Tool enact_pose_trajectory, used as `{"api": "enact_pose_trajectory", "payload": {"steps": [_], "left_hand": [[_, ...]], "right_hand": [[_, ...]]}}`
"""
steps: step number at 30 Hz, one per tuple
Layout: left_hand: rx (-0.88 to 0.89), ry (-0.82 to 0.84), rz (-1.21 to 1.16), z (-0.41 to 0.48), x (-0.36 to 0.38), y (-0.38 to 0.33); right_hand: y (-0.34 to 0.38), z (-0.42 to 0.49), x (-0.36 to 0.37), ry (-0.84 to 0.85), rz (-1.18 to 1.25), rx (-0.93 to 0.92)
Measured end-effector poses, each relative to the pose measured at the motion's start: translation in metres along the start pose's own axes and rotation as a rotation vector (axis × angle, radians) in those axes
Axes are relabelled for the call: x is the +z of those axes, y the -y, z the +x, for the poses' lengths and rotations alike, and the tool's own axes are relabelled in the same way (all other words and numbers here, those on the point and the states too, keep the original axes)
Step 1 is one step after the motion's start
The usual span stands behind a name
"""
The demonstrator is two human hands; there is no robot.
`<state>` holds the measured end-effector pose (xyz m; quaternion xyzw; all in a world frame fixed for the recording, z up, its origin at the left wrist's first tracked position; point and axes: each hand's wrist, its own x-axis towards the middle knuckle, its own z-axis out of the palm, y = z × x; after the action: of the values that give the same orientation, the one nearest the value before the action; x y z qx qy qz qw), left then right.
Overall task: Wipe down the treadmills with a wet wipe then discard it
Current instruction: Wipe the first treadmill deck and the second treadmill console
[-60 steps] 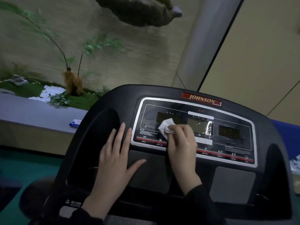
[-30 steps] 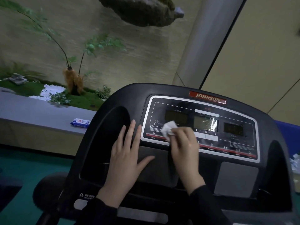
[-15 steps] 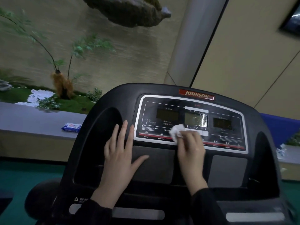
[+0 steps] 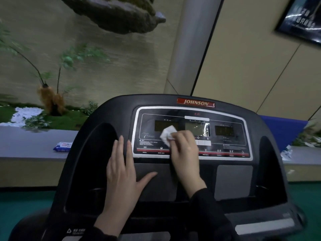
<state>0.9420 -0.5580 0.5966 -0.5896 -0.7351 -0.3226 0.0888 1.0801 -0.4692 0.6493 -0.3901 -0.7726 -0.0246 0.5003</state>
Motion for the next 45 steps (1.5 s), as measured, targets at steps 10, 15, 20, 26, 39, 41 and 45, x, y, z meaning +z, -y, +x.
{"api": "enact_pose_trajectory", "payload": {"steps": [10, 15, 20, 26, 39, 41, 45], "left_hand": [[-0.024, -0.001, 0.013, 0.000, 0.002, -0.001], [-0.049, -0.012, 0.038, -0.001, 0.002, -0.006], [-0.015, -0.007, 0.060, 0.001, 0.003, -0.027], [0.025, 0.020, 0.078, 0.007, 0.014, -0.059], [0.042, 0.042, 0.175, 0.010, 0.030, -0.081], [0.041, 0.035, 0.172, 0.010, 0.030, -0.082], [0.021, 0.020, 0.168, 0.008, 0.032, -0.085]], "right_hand": [[-0.012, 0.065, 0.006, -0.103, -0.033, 0.159], [-0.002, 0.046, 0.009, 0.084, 0.035, -0.097], [-0.038, 0.034, -0.022, 0.031, 0.014, 0.012], [-0.066, 0.049, -0.039, -0.075, -0.013, 0.161], [-0.098, 0.013, -0.071, -0.040, 0.031, 0.152], [-0.097, 0.020, -0.067, -0.074, 0.031, 0.185], [-0.084, 0.001, -0.058, 0.057, 0.049, 0.001]]}}
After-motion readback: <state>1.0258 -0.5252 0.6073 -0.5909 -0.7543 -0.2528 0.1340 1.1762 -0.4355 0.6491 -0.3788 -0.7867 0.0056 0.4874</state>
